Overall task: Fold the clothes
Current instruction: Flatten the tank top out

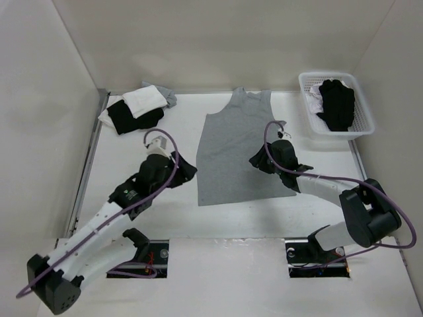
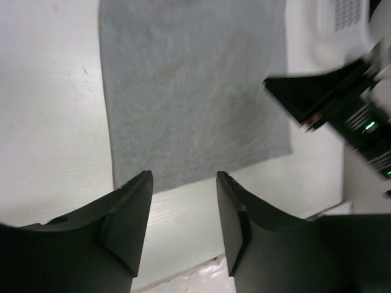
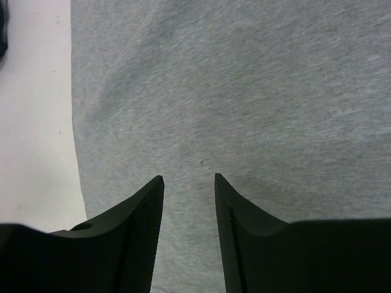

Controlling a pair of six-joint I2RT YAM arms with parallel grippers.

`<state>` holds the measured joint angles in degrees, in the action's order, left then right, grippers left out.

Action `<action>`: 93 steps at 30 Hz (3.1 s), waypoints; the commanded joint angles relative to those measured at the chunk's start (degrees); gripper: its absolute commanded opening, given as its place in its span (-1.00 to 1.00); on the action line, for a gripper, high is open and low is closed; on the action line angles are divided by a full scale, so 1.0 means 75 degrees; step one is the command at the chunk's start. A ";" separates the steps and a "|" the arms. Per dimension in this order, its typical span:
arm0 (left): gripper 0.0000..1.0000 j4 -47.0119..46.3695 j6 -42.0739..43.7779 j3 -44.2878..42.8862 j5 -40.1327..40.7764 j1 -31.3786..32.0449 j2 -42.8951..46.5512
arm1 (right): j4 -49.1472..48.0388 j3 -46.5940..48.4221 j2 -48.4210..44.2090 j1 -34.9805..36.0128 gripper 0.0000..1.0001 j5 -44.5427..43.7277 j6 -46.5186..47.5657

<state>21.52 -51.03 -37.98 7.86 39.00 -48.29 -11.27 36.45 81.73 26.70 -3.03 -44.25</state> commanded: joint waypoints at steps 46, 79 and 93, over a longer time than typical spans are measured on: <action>-0.96 0.0212 -0.0626 0.2614 0.0593 -0.0026 0.0683 | 0.2672 -0.1753 -0.4299 0.0687 -0.25 -0.1634 -0.0568; -0.93 -0.0994 -0.0509 0.3423 -0.1059 -0.1949 0.3170 | 0.5909 -0.1871 -0.3409 0.4743 -0.33 -0.1331 -0.4998; -0.98 0.1099 -0.0287 0.2067 -0.0909 -0.1692 0.5124 | 0.6972 -0.1077 -0.4147 0.7281 -1.00 -0.1881 -0.6239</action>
<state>24.60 -54.81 -14.90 0.14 24.93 -15.29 34.61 22.92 52.42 74.41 -15.40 -86.39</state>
